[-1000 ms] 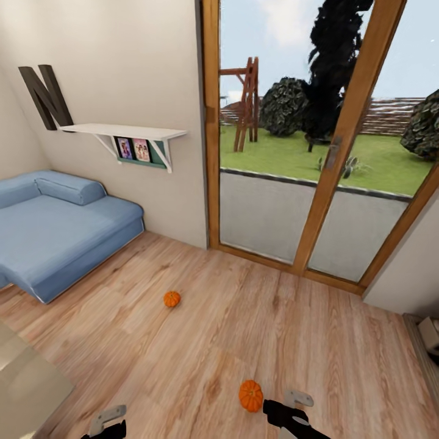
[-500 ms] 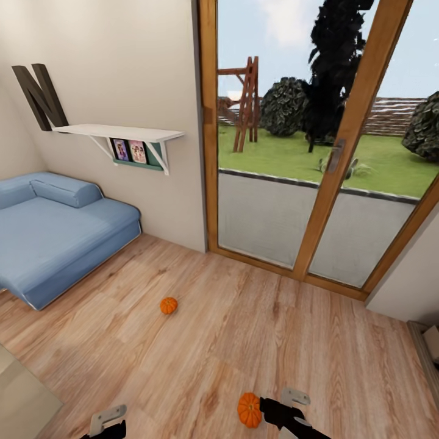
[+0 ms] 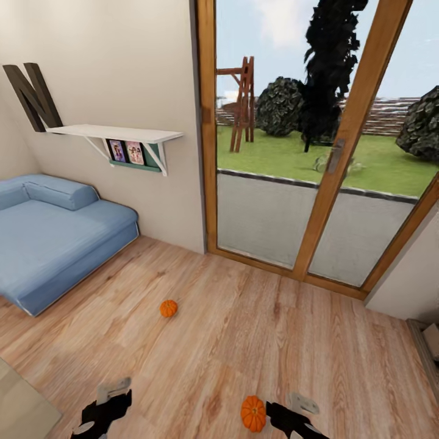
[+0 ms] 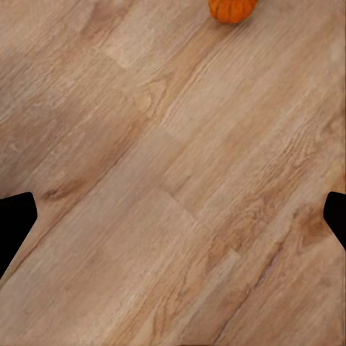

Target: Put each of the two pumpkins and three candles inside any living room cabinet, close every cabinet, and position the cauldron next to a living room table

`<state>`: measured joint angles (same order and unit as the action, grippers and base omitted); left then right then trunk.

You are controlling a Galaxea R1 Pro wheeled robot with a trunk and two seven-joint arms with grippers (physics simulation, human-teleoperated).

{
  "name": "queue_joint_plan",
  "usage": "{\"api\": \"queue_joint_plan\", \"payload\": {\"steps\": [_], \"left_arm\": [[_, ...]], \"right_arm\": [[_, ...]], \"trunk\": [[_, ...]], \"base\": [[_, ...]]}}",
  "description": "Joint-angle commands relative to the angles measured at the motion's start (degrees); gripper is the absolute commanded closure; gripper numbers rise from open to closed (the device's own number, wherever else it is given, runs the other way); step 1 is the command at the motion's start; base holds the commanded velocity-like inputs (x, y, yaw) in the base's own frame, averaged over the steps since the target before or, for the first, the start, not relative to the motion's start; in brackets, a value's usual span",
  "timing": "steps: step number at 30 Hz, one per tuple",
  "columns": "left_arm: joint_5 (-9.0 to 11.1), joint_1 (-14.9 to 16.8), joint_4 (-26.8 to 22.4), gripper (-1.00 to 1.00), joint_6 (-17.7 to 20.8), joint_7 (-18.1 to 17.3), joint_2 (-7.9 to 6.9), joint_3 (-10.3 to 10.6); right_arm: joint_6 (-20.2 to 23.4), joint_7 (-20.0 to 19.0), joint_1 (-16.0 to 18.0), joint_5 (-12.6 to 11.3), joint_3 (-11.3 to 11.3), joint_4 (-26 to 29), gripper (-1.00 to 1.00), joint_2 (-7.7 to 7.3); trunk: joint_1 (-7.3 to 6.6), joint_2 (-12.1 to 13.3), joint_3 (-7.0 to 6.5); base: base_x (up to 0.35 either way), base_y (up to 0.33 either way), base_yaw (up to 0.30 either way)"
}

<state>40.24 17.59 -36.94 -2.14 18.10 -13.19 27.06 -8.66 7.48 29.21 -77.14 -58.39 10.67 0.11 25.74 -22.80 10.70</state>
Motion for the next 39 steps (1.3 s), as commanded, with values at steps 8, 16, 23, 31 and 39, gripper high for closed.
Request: {"api": "queue_joint_plan", "payload": {"steps": [8,16,23,31,39], "left_arm": [[0.56,0.25,-18.29,-1.00,17.66,0.71,-4.65,-1.57],[0.55,-0.04,-27.86,-1.00,22.59,0.79,-7.68,-2.91],[0.54,-0.09,-30.04,-1.00,25.45,0.80,-7.87,-2.97],[0.65,-0.16,-34.78,-1.00,29.48,0.92,-7.78,-3.53],[1.31,-0.18,-35.12,-1.00,29.71,0.89,-7.68,-4.84]], "right_arm": [[-0.71,0.17,0.06,-0.90,-0.42,-1.35,-1.00,-0.02],[-1.49,0.25,0.06,-0.83,-0.45,-1.44,-1.00,-0.01],[-2.94,0.61,0.06,-0.82,-0.44,-3.09,-1.00,0.28],[-5.22,0.72,0.06,-1.89,-0.41,-6.96,-1.00,0.26],[-5.40,-1.16,0.06,-4.93,-0.41,-7.14,-1.00,-0.01]], "trunk": [[0.04,-0.11,0.12],[0.04,-0.11,0.12],[0.04,-0.11,0.12],[0.04,-0.11,0.12],[1.80,-3.32,1.55]], "base": [[0.107,0.030,-0.017],[0.092,0.060,0.000],[0.124,0.044,0.000],[0.026,0.007,0.000],[0.000,0.000,0.000]]}}
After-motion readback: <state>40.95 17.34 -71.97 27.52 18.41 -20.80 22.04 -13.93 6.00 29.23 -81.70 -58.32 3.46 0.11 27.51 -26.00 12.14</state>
